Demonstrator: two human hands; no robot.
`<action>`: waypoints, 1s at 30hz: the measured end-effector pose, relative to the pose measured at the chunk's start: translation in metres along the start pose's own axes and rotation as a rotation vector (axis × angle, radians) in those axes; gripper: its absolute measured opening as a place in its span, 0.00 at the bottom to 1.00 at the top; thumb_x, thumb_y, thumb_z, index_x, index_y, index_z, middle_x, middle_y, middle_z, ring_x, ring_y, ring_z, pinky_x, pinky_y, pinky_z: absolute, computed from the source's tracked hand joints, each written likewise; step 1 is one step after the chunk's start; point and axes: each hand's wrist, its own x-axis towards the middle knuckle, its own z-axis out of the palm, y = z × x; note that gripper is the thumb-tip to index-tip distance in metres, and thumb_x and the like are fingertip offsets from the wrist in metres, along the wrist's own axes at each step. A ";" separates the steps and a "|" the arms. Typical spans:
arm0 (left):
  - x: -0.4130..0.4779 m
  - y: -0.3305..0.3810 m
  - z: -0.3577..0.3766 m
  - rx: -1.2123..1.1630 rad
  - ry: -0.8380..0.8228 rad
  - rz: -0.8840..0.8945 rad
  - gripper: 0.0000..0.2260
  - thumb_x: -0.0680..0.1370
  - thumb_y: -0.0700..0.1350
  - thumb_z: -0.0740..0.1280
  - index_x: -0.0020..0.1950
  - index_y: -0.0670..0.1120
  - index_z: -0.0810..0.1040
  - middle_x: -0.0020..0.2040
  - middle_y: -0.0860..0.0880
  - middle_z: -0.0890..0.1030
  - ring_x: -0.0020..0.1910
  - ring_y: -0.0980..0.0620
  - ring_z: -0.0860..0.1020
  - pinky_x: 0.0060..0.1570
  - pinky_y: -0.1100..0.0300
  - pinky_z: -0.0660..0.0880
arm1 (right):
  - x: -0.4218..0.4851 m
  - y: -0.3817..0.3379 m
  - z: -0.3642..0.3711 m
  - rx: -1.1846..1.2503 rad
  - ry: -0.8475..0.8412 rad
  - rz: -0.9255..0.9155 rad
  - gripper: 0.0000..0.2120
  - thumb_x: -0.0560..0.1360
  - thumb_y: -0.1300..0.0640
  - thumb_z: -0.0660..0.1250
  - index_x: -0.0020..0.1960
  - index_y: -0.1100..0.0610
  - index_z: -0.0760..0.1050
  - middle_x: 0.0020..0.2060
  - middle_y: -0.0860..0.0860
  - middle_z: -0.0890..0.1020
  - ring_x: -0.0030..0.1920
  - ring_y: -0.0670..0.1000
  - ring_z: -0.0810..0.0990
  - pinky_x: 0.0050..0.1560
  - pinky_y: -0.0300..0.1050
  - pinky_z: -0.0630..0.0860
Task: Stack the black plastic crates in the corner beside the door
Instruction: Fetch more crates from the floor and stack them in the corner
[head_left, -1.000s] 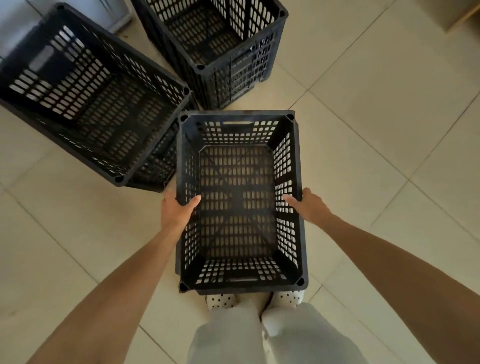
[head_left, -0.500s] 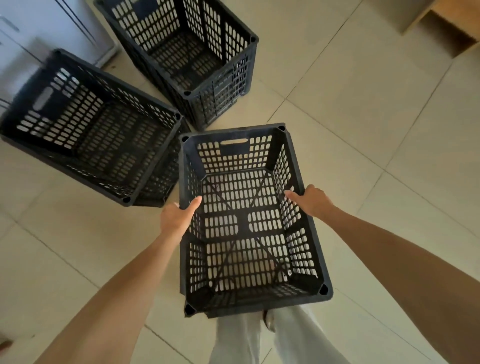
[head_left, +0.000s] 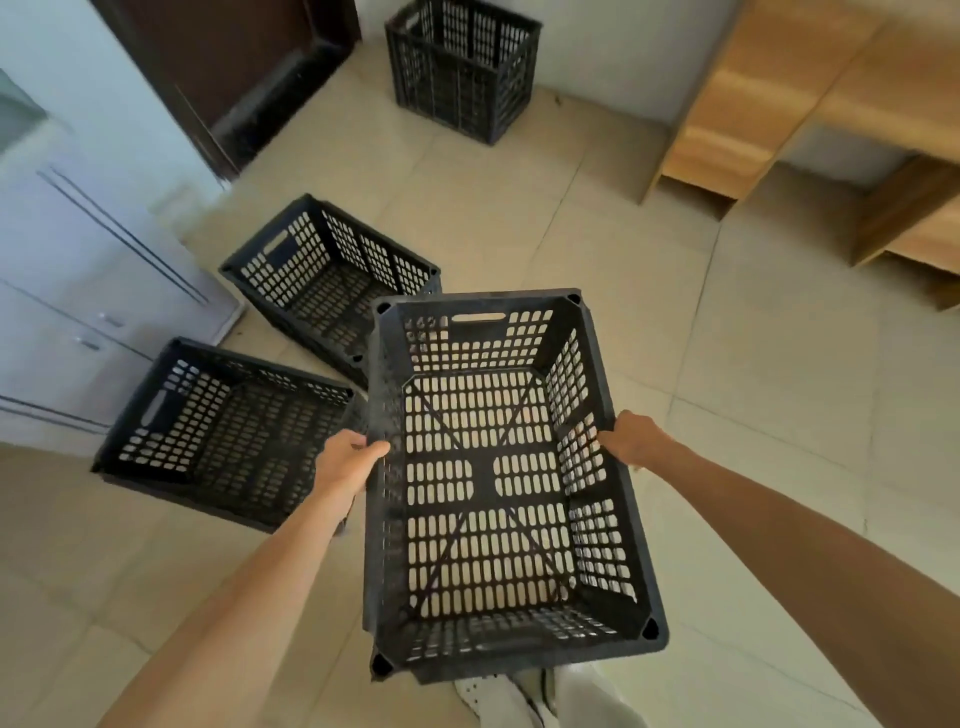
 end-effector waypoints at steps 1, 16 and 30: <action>-0.008 0.016 -0.011 0.010 0.000 0.035 0.13 0.74 0.46 0.73 0.55 0.43 0.77 0.54 0.41 0.81 0.51 0.42 0.80 0.53 0.45 0.80 | -0.012 -0.002 -0.013 0.005 0.016 -0.007 0.19 0.79 0.50 0.60 0.60 0.64 0.72 0.48 0.57 0.78 0.44 0.54 0.77 0.44 0.45 0.75; -0.049 0.207 -0.095 0.171 0.024 0.249 0.11 0.74 0.46 0.74 0.48 0.40 0.79 0.46 0.40 0.82 0.47 0.41 0.81 0.55 0.44 0.78 | -0.078 -0.064 -0.205 0.037 0.114 -0.136 0.19 0.80 0.54 0.58 0.63 0.68 0.72 0.54 0.61 0.81 0.47 0.58 0.83 0.43 0.45 0.80; 0.021 0.430 -0.050 0.172 0.088 0.289 0.10 0.75 0.47 0.72 0.43 0.41 0.77 0.38 0.46 0.77 0.39 0.47 0.77 0.46 0.54 0.72 | 0.052 -0.099 -0.411 0.000 0.141 -0.162 0.21 0.81 0.49 0.58 0.61 0.66 0.74 0.53 0.59 0.82 0.50 0.57 0.81 0.51 0.46 0.76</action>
